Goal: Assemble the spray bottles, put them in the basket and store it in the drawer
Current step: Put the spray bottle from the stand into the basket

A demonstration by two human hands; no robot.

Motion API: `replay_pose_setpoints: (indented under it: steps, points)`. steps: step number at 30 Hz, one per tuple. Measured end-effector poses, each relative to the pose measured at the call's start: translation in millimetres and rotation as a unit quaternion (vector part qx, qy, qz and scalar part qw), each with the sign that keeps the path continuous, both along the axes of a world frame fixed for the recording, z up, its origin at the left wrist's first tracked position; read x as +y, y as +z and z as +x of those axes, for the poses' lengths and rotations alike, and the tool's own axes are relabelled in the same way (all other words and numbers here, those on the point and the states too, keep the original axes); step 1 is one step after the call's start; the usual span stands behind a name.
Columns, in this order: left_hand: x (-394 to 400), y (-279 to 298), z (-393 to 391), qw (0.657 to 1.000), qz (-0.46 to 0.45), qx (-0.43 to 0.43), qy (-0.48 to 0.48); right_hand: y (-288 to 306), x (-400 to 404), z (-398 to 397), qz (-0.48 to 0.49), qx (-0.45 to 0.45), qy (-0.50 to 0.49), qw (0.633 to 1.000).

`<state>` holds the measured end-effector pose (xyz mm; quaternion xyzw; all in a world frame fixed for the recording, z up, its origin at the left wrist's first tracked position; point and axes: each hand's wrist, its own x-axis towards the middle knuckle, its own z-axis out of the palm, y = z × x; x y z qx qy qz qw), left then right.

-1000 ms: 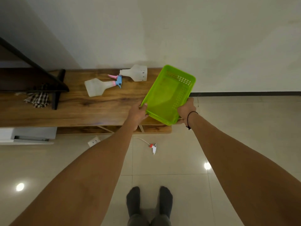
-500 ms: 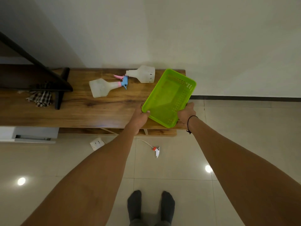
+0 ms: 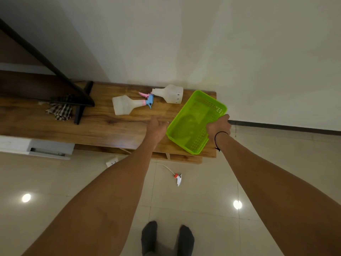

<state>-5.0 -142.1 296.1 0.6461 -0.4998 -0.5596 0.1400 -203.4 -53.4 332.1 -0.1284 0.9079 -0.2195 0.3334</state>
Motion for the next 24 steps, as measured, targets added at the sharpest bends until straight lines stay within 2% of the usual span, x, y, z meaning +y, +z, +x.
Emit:
replay_pose_setpoints:
  steps: [4,10,13,16,19,21,24]
  points:
    - [-11.1,5.0,1.3,1.0,-0.017,0.019,-0.006,1.5,-20.3,1.6,-0.029,0.03,0.04,0.998]
    - [-36.3,-0.9,18.8,1.0,-0.025,0.001,-0.009,-4.5,-63.6,26.4,-0.094,0.049,0.122,0.987]
    - [-56.6,0.7,29.7,0.992,-0.103,-0.06,-0.028,-6.0,-87.1,43.5,-0.116,0.07,0.157,0.978]
    - [-81.1,1.8,47.0,0.956,-0.201,-0.194,-0.088,-7.3,-114.2,62.8,-0.131,0.057,0.176,0.974]
    - [-107.2,2.6,67.8,0.878,-0.279,-0.358,-0.152,-14.7,-138.8,83.3,-0.132,0.044,0.189,0.972]
    - [-122.2,3.4,80.6,0.848,-0.277,-0.406,-0.197,-20.7,-153.8,99.9,-0.122,0.029,0.198,0.972]
    - [-140.8,-0.8,93.7,0.835,-0.239,-0.421,-0.262,-30.9,-177.5,125.5,-0.107,-0.01,0.192,0.976]
